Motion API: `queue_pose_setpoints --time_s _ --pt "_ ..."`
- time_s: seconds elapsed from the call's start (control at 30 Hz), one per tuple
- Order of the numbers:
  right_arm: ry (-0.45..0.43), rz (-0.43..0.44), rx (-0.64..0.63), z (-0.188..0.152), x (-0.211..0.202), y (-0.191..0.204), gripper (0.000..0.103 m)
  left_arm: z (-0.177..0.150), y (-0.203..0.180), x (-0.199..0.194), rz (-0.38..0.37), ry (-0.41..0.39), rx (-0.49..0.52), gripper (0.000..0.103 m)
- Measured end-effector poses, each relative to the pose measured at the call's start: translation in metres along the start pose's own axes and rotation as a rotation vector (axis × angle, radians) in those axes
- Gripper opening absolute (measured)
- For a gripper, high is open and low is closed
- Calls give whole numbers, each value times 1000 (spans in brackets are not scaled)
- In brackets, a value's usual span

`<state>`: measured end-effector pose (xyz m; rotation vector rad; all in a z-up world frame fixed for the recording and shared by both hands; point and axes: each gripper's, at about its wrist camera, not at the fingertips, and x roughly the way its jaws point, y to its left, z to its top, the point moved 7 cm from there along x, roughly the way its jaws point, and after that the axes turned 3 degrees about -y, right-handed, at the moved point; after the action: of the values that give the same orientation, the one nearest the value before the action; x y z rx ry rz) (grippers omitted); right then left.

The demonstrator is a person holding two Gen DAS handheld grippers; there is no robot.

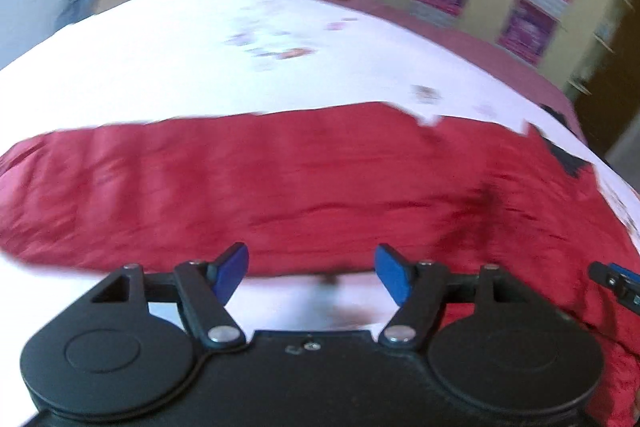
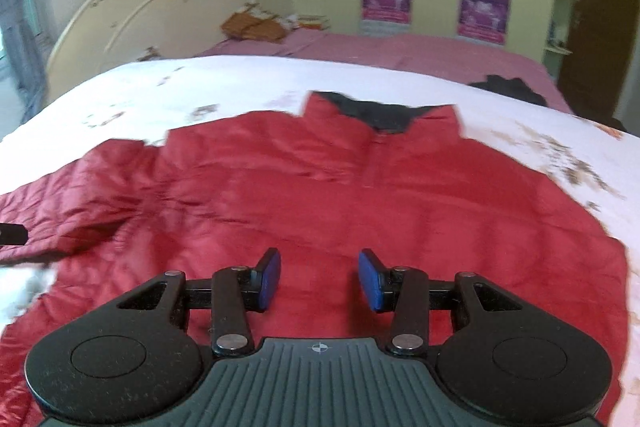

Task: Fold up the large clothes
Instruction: 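Move the left gripper to the other sleeve cuff and close on it, then carry the sleeve with the left gripper across the jacket body and open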

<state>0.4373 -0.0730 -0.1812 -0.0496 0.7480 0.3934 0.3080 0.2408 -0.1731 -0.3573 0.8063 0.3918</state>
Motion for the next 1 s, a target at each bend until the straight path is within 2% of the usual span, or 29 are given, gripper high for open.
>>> queue_pose_setpoints --time_s 0.17,0.33,0.47,0.63,0.7,0.77,0.8,0.87,1.0 --pt "13 49 -25 0 17 36 43 -9 71 -9 75 18 -172 69" --pt "11 83 -61 6 29 68 43 -18 123 -18 118 6 -313 68" --pt "36 74 -92 2 44 83 43 -19 159 -23 120 -41 -445 65" --pt "92 54 -125 -10 64 88 43 -7 185 -14 107 -100 -527 62" --pt "98 57 -119 -10 67 87 44 -1 188 -8 107 -130 -540 47" --pt "102 58 -106 -8 66 87 44 3 194 -3 111 -155 -567 36" --pt "96 62 -93 -7 65 85 44 3 196 -3 115 -165 -577 26" --pt "91 64 -76 -8 64 84 44 5 198 -1 113 -182 -581 14" --pt "81 62 -94 -10 65 84 44 13 182 -9 111 -235 -512 7"
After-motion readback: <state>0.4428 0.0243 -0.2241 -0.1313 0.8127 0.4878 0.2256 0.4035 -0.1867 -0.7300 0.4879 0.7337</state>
